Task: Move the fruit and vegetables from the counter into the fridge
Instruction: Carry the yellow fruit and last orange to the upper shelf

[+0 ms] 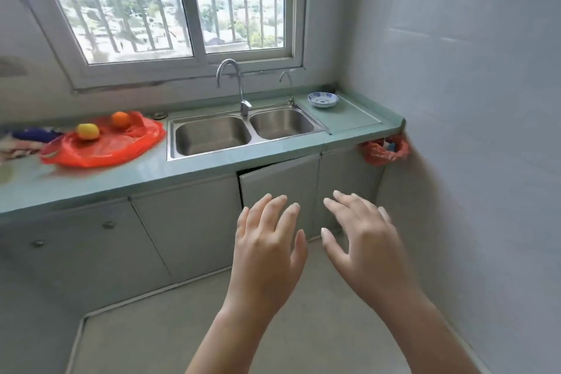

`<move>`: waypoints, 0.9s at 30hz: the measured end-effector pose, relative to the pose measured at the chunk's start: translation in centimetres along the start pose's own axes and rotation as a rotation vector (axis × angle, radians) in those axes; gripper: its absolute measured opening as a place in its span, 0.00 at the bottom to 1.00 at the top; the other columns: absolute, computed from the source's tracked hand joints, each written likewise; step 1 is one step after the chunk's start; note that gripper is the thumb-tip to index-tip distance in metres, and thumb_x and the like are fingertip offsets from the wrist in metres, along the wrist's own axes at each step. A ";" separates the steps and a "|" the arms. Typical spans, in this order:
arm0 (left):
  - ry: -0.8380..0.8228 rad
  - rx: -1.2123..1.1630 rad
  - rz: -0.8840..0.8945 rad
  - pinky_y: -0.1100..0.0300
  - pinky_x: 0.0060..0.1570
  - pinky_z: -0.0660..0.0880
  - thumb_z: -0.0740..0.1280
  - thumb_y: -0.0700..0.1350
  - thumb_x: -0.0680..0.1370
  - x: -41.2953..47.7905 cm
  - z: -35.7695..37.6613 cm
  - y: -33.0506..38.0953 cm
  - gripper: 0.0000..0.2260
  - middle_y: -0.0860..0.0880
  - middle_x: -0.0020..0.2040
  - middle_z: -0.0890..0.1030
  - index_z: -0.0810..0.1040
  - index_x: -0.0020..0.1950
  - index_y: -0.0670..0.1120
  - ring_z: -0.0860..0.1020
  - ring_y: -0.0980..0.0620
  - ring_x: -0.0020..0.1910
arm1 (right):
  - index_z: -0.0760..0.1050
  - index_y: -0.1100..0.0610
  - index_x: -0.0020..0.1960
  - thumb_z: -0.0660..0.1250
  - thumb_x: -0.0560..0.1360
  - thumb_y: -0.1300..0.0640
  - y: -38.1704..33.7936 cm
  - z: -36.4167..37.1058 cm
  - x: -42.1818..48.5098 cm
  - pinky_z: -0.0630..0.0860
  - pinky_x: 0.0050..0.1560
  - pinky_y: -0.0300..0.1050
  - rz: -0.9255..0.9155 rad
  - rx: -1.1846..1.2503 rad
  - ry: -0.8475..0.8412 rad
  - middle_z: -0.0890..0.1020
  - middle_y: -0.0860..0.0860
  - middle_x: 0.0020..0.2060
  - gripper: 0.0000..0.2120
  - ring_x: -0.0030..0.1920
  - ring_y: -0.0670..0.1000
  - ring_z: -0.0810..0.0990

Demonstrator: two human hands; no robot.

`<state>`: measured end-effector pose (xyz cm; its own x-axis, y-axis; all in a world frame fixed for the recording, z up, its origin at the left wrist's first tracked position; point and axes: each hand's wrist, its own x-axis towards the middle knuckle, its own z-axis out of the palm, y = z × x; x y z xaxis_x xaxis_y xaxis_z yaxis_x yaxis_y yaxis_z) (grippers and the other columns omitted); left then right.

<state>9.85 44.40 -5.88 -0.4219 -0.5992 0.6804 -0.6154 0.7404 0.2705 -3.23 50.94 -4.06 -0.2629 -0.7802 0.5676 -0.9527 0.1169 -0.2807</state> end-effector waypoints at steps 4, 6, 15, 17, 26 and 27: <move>0.028 0.088 -0.096 0.41 0.56 0.70 0.59 0.47 0.72 -0.4 -2.0 -6.7 0.16 0.44 0.55 0.80 0.79 0.54 0.42 0.76 0.41 0.58 | 0.78 0.57 0.56 0.56 0.69 0.48 -4.7 5.0 2.5 0.72 0.54 0.64 -0.071 0.072 -0.056 0.81 0.53 0.56 0.22 0.57 0.56 0.78; 0.038 0.128 -0.145 0.41 0.56 0.70 0.59 0.47 0.72 -0.7 -2.7 -9.5 0.16 0.44 0.55 0.80 0.79 0.54 0.42 0.76 0.41 0.57 | 0.78 0.57 0.56 0.56 0.69 0.48 -6.5 7.2 3.7 0.71 0.54 0.64 -0.103 0.102 -0.076 0.81 0.53 0.56 0.22 0.57 0.56 0.78; 0.088 0.262 -0.286 0.41 0.55 0.69 0.59 0.47 0.72 0.6 -2.0 -19.3 0.17 0.44 0.54 0.80 0.79 0.54 0.42 0.77 0.41 0.57 | 0.78 0.58 0.57 0.65 0.67 0.53 -11.8 16.4 10.6 0.69 0.56 0.65 -0.243 0.241 -0.154 0.80 0.55 0.56 0.20 0.57 0.58 0.78; 0.113 0.281 -0.297 0.40 0.55 0.70 0.59 0.47 0.72 2.4 -1.3 -21.7 0.17 0.43 0.54 0.80 0.79 0.54 0.41 0.77 0.41 0.56 | 0.78 0.58 0.57 0.66 0.67 0.53 -12.5 18.5 13.2 0.69 0.57 0.65 -0.264 0.268 -0.152 0.80 0.55 0.56 0.20 0.57 0.58 0.78; 0.136 0.321 -0.332 0.48 0.58 0.69 0.60 0.47 0.72 13.5 2.0 -31.7 0.16 0.44 0.55 0.79 0.77 0.56 0.43 0.74 0.45 0.58 | 0.77 0.58 0.57 0.64 0.68 0.53 -14.1 26.5 28.4 0.72 0.56 0.64 -0.368 0.366 -0.170 0.80 0.56 0.57 0.19 0.57 0.60 0.77; 0.149 0.325 -0.338 0.48 0.58 0.69 0.60 0.47 0.72 14.6 2.2 -32.9 0.16 0.44 0.55 0.79 0.77 0.56 0.43 0.73 0.45 0.58 | 0.77 0.58 0.57 0.64 0.68 0.53 -14.5 27.3 29.9 0.71 0.57 0.64 -0.377 0.371 -0.163 0.80 0.56 0.57 0.19 0.58 0.60 0.77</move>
<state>22.43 10.62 -6.36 -0.0774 -0.7218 0.6877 -0.8871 0.3646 0.2829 6.91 9.13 -4.13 0.1413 -0.8144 0.5628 -0.8507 -0.3907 -0.3517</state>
